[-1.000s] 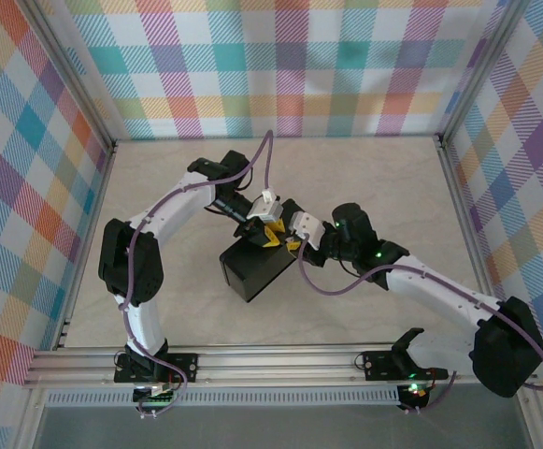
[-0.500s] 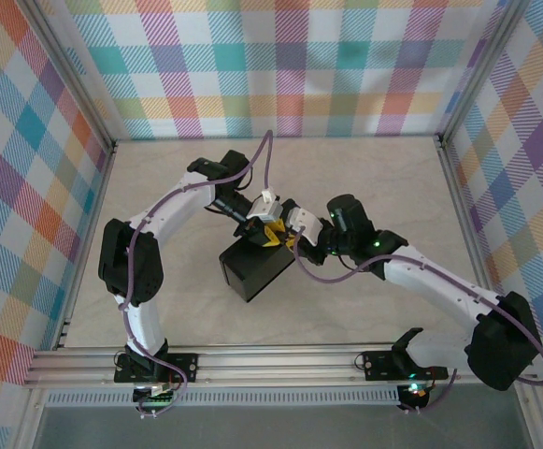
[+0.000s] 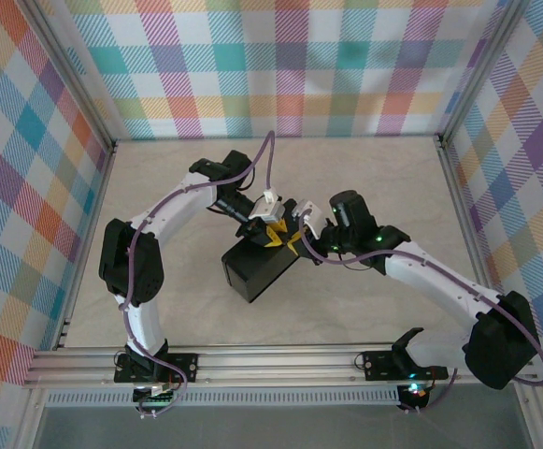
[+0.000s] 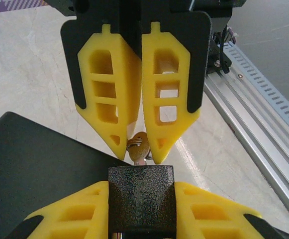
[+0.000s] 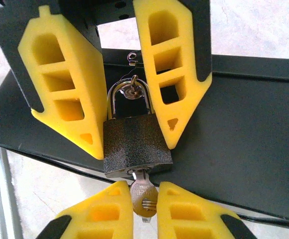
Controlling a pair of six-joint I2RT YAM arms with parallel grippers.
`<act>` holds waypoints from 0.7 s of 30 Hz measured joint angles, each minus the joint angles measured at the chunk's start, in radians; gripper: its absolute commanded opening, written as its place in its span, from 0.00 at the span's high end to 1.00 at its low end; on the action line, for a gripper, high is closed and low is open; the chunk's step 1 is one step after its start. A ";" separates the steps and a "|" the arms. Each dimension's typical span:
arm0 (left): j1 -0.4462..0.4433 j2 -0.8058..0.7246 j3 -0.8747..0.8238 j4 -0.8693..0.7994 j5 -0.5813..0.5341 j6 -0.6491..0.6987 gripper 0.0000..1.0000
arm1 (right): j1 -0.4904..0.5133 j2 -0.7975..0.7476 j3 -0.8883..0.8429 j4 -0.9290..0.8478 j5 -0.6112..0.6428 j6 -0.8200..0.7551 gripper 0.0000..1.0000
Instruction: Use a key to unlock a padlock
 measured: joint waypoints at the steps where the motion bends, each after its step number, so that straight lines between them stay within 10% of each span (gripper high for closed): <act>1: -0.002 0.000 0.000 0.000 0.000 0.000 0.81 | -0.003 0.000 0.000 -0.002 -0.007 0.008 1.00; 11: -0.002 0.001 0.000 -0.004 0.002 0.001 0.82 | -0.013 -0.038 0.026 -0.056 -0.034 -0.022 0.53; 21: -0.002 0.001 0.000 -0.004 0.004 0.001 0.82 | -0.055 -0.167 -0.016 -0.045 -0.026 -0.079 0.72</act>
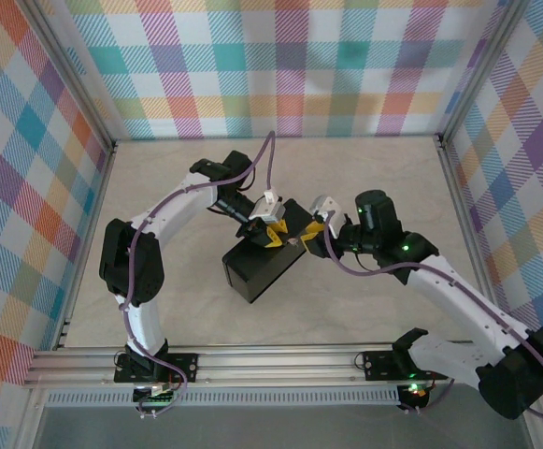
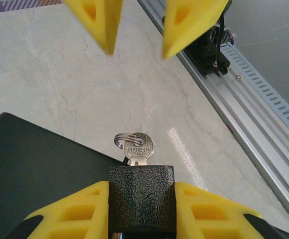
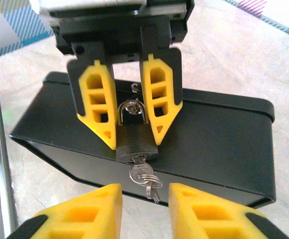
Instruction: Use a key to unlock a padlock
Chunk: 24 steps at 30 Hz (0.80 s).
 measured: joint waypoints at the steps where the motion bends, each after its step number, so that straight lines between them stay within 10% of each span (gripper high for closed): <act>1: 0.000 0.000 0.000 0.000 0.000 0.000 0.82 | 0.000 0.013 -0.005 0.010 0.000 0.000 0.72; 24: 0.008 0.007 0.008 -0.012 -0.001 0.017 0.82 | 0.045 0.079 -0.133 0.242 0.008 -0.131 0.87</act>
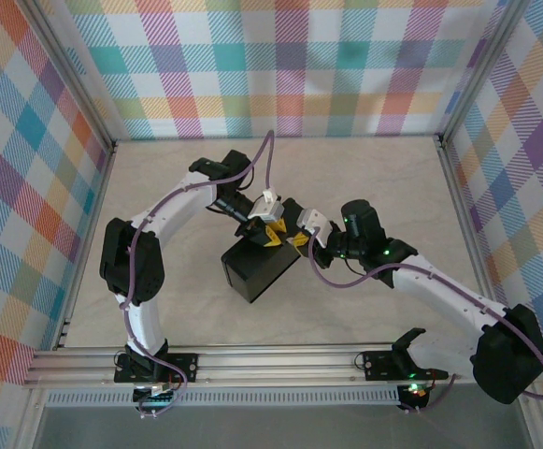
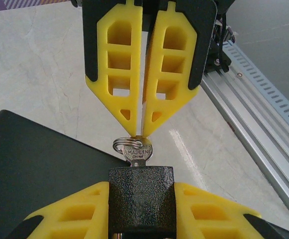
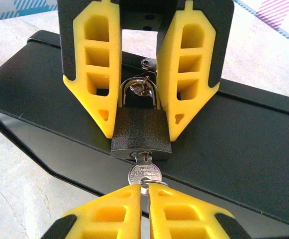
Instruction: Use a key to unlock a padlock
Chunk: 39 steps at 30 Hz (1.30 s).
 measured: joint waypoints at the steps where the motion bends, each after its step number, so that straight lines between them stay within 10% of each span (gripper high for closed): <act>1: 0.001 0.000 0.000 -0.001 0.000 0.003 0.83 | 0.000 0.003 0.000 0.003 -0.002 0.000 0.87; 16: 0.007 0.002 0.001 -0.014 0.012 0.008 0.84 | 0.000 -0.024 0.041 -0.082 0.019 -0.188 0.65; 39: 0.010 0.002 0.002 -0.041 0.013 0.013 0.85 | 0.033 0.063 0.053 -0.051 0.048 -0.287 0.76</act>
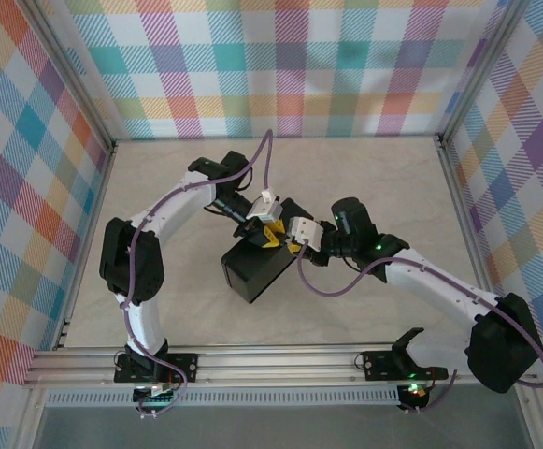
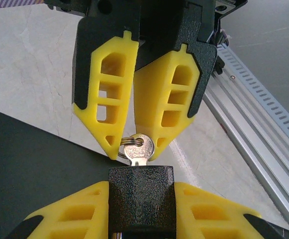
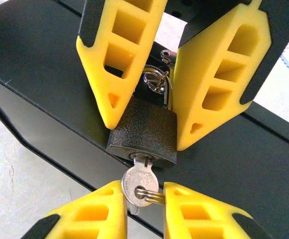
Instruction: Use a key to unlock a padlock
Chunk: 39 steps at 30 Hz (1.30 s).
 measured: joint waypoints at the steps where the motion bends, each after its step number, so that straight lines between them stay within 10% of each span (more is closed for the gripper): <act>1: 0.000 0.000 0.000 -0.001 0.000 0.000 0.85 | 0.000 0.000 0.000 0.001 0.002 0.002 0.72; 7: 0.001 0.000 0.000 -0.002 0.006 0.000 0.85 | 0.002 -0.010 0.000 0.025 0.035 0.008 0.68; 13: 0.002 0.000 0.000 -0.002 0.011 -0.001 0.85 | 0.014 -0.021 -0.002 0.023 0.049 0.016 0.86; 20: 0.004 0.000 0.000 -0.003 0.014 -0.004 0.86 | 0.021 -0.027 -0.006 0.035 0.063 0.038 0.74; 26: 0.004 0.000 0.000 -0.003 0.022 -0.004 0.86 | 0.028 -0.064 -0.037 0.058 0.074 0.056 1.00; 39: 0.001 0.000 0.000 -0.003 0.034 -0.012 0.81 | 0.031 -0.080 -0.040 0.055 0.036 0.159 1.00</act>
